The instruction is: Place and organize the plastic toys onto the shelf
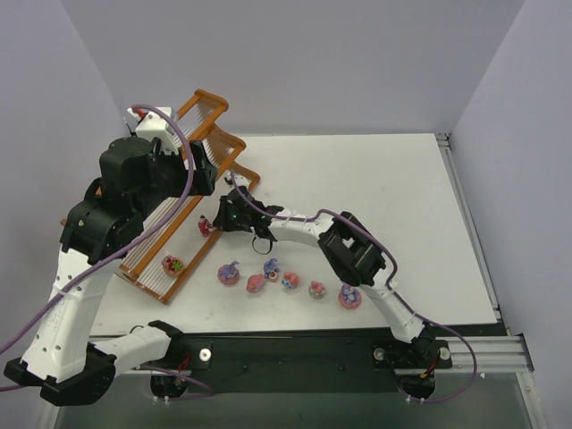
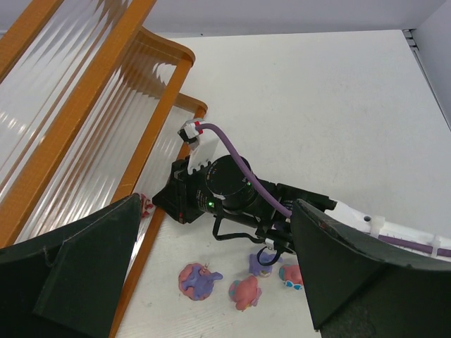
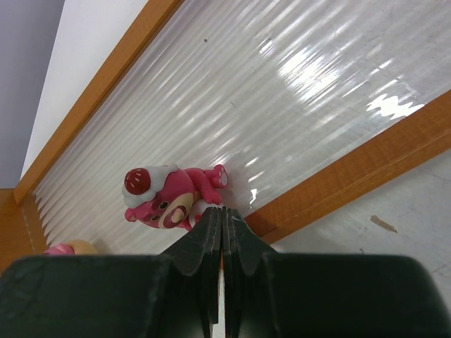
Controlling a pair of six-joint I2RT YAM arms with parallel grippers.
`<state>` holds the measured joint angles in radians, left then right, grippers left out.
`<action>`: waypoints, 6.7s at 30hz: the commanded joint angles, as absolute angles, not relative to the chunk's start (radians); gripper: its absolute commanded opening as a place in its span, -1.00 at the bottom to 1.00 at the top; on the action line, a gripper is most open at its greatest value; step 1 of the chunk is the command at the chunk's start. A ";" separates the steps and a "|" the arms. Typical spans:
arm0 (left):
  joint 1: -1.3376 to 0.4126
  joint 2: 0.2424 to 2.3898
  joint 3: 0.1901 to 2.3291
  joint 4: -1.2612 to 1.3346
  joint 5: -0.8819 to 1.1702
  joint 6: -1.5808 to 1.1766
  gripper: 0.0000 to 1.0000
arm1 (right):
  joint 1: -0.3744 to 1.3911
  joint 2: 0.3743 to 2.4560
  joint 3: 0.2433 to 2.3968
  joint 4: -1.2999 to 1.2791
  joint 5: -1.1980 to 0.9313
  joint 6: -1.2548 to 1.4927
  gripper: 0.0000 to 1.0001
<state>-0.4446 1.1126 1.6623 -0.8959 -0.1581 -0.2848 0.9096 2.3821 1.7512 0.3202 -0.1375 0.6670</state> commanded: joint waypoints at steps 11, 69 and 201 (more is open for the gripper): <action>-0.448 1.091 1.667 -0.850 -0.166 -0.282 0.95 | 0.893 2.042 1.622 0.106 0.076 0.581 -0.77; -0.446 1.109 1.562 -0.765 -0.094 -0.242 0.95 | 0.362 1.216 0.770 -0.515 0.057 0.624 -1.00; -0.442 1.115 1.692 -1.038 -0.268 -0.304 0.95 | 0.798 2.356 2.017 0.150 -0.210 0.061 -1.00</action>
